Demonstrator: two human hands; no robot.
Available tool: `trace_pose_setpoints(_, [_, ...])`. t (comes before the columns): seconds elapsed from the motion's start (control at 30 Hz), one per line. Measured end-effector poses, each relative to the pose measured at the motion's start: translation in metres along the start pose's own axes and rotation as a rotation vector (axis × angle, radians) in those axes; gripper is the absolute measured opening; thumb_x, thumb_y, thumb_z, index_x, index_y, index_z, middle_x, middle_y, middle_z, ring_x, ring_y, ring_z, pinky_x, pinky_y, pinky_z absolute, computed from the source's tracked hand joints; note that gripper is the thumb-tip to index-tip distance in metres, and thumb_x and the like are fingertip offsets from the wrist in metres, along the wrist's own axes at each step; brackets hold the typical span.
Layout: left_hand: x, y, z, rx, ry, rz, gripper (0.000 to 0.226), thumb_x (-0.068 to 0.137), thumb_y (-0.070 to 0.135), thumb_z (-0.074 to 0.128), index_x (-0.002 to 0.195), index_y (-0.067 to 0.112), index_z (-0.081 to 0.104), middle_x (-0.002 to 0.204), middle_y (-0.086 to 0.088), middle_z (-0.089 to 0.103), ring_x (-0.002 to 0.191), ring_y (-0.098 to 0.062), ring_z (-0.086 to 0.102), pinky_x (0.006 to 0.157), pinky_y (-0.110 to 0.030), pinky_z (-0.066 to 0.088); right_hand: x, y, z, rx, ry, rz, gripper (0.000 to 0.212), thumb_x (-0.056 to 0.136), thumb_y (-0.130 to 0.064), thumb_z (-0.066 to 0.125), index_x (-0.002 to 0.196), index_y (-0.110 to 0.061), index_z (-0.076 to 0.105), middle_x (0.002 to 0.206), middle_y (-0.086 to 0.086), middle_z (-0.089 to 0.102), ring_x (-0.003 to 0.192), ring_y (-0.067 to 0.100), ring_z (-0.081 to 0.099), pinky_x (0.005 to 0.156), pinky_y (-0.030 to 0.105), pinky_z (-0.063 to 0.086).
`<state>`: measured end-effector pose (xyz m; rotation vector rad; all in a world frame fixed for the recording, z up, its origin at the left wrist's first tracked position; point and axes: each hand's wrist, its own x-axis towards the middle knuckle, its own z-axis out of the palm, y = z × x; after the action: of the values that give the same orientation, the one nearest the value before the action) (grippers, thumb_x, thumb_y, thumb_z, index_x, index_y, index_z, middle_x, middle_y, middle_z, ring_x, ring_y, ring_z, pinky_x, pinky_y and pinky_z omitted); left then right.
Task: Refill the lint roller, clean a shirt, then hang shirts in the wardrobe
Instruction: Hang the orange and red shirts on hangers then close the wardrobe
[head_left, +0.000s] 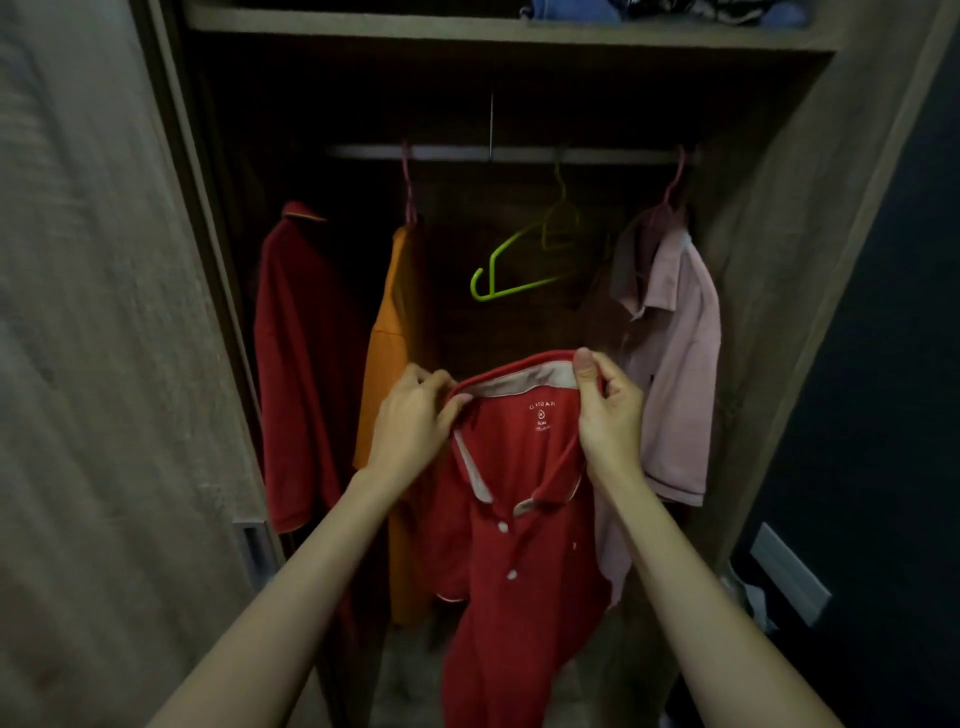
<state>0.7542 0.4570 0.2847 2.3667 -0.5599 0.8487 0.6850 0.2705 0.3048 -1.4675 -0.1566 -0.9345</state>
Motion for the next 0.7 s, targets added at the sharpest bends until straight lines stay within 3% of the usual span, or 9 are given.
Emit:
trace_pose_setpoints(0.1, [0.004, -0.003, 0.005, -0.356, -0.162, -0.269, 0.020, 0.095, 0.027, 0.057, 0.077, 0.018, 0.055, 0.067, 0.001, 0.056, 0.061, -0.012, 0.052, 0.059, -0.027, 0.036, 0.004, 0.000, 0.000, -0.004, -0.036, -0.010, 0.035, 0.098, -0.022, 0.050, 0.072, -0.001, 0.058, 0.067, 0.007, 0.049, 0.066, 0.010, 0.045, 0.060, 0.024, 0.037])
trace_pose_setpoints(0.2, [0.010, 0.001, 0.002, -0.835, -0.224, -0.470, 0.024, 0.098, 0.019, 0.052, 0.074, 0.017, 0.051, 0.068, -0.001, 0.054, 0.065, -0.013, 0.048, 0.065, -0.031, 0.039, 0.007, 0.005, -0.002, -0.044, -0.018, 0.001, 0.037, 0.098, -0.022, 0.050, 0.067, -0.002, 0.056, 0.063, 0.004, 0.047, 0.063, 0.009, 0.044, 0.060, 0.028, 0.037])
trace_pose_setpoints(0.37, [0.015, 0.005, -0.033, -0.725, -0.376, -0.155, 0.015, 0.095, 0.023, 0.058, 0.083, 0.020, 0.066, 0.073, 0.014, 0.064, 0.070, 0.005, 0.057, 0.067, -0.010, 0.044, 0.023, 0.016, -0.015, -0.019, 0.107, 0.118, 0.034, 0.096, -0.033, 0.052, 0.069, -0.016, 0.062, 0.068, 0.005, 0.056, 0.069, 0.016, 0.053, 0.067, 0.033, 0.043])
trace_pose_setpoints(0.5, [0.025, 0.007, -0.044, -0.856, -0.189, -0.169, 0.019, 0.095, 0.022, 0.058, 0.083, 0.013, 0.070, 0.071, 0.013, 0.066, 0.068, 0.004, 0.059, 0.066, -0.010, 0.045, 0.039, 0.019, -0.003, 0.002, 0.004, 0.184, 0.027, 0.096, -0.030, 0.053, 0.080, -0.019, 0.071, 0.079, -0.002, 0.068, 0.077, 0.008, 0.061, 0.072, 0.025, 0.047])
trace_pose_setpoints(0.57, [0.036, 0.010, -0.046, -0.873, -0.091, -0.192, 0.021, 0.095, 0.024, 0.058, 0.085, 0.010, 0.071, 0.073, 0.009, 0.068, 0.070, 0.001, 0.060, 0.067, -0.012, 0.046, 0.055, 0.018, 0.013, 0.068, -0.031, 0.220, 0.024, 0.097, -0.027, 0.050, 0.097, -0.016, 0.071, 0.090, -0.002, 0.069, 0.082, 0.008, 0.062, 0.075, 0.022, 0.048])
trace_pose_setpoints(0.63, [0.047, 0.011, -0.047, -0.856, -0.030, -0.191, 0.021, 0.095, 0.025, 0.059, 0.083, 0.013, 0.071, 0.069, 0.013, 0.066, 0.067, 0.002, 0.057, 0.066, -0.012, 0.044, 0.080, 0.018, 0.032, 0.134, -0.041, 0.284, 0.033, 0.099, -0.026, 0.046, 0.119, -0.006, 0.061, 0.103, 0.003, 0.066, 0.085, 0.010, 0.062, 0.072, 0.019, 0.048])
trace_pose_setpoints(0.7, [0.056, 0.010, -0.048, -0.828, -0.008, -0.171, 0.020, 0.095, 0.023, 0.059, 0.079, 0.018, 0.070, 0.066, 0.015, 0.065, 0.067, 0.004, 0.056, 0.068, -0.013, 0.044, 0.110, 0.018, 0.053, 0.261, -0.051, 0.381, 0.041, 0.100, -0.026, 0.044, 0.131, -0.001, 0.049, 0.125, 0.014, 0.058, 0.106, 0.020, 0.061, 0.082, 0.025, 0.048])
